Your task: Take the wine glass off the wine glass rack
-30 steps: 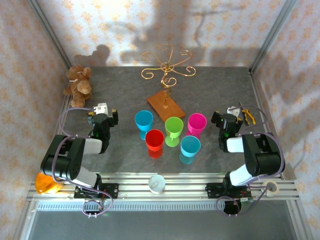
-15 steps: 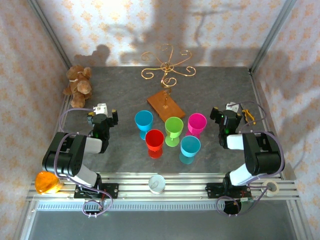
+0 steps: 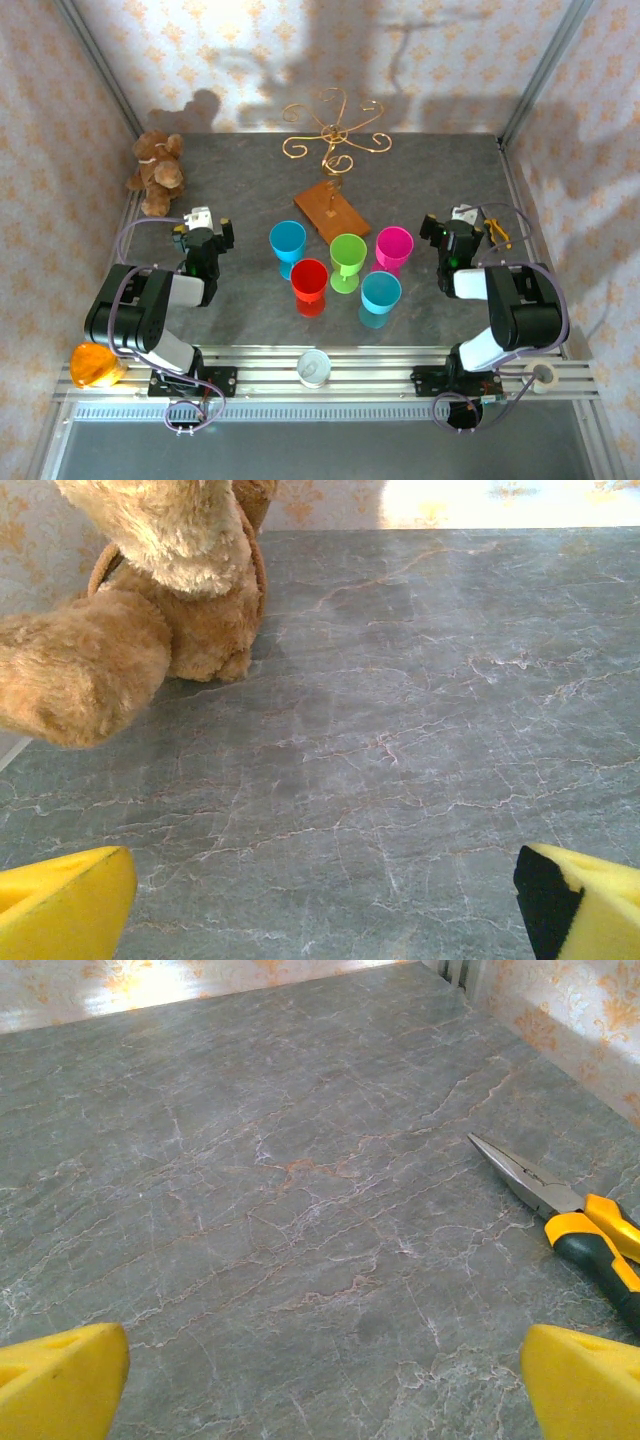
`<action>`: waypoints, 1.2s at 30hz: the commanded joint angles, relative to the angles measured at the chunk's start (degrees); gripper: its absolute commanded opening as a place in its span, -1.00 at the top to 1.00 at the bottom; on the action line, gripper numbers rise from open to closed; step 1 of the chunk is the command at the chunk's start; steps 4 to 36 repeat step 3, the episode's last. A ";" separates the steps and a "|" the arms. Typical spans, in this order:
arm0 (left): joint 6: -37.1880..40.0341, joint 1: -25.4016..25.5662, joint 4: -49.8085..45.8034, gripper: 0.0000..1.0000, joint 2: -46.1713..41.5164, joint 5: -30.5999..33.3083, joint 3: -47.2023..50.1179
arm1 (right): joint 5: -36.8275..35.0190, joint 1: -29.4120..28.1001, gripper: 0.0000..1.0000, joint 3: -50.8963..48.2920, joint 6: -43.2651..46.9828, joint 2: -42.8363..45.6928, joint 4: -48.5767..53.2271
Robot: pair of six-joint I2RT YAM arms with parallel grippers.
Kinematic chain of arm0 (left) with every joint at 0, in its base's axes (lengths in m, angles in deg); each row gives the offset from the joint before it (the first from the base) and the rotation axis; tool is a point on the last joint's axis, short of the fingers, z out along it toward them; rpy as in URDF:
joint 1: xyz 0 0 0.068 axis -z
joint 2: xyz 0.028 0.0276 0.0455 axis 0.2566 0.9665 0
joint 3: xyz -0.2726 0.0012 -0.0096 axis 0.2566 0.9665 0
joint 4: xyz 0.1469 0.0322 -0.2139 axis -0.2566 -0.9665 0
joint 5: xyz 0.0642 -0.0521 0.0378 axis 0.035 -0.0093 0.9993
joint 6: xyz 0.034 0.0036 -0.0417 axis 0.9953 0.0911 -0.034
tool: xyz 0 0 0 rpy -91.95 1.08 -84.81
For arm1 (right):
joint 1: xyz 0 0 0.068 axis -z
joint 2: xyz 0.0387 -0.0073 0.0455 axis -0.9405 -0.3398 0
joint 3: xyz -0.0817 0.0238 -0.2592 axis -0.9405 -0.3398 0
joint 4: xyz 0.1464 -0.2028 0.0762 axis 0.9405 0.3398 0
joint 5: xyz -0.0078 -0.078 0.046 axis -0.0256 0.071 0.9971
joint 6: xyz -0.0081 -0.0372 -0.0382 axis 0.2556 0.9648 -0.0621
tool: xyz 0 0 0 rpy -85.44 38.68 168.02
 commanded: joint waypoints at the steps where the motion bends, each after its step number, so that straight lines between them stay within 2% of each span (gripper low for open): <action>1: -0.93 -0.52 2.29 -0.99 0.24 1.97 -0.91 | -0.24 0.35 -0.99 0.89 0.70 -0.06 0.15; 36: -0.99 -0.54 2.29 -0.99 0.31 1.94 -0.91 | -0.24 0.35 -0.99 0.73 0.79 0.01 -0.01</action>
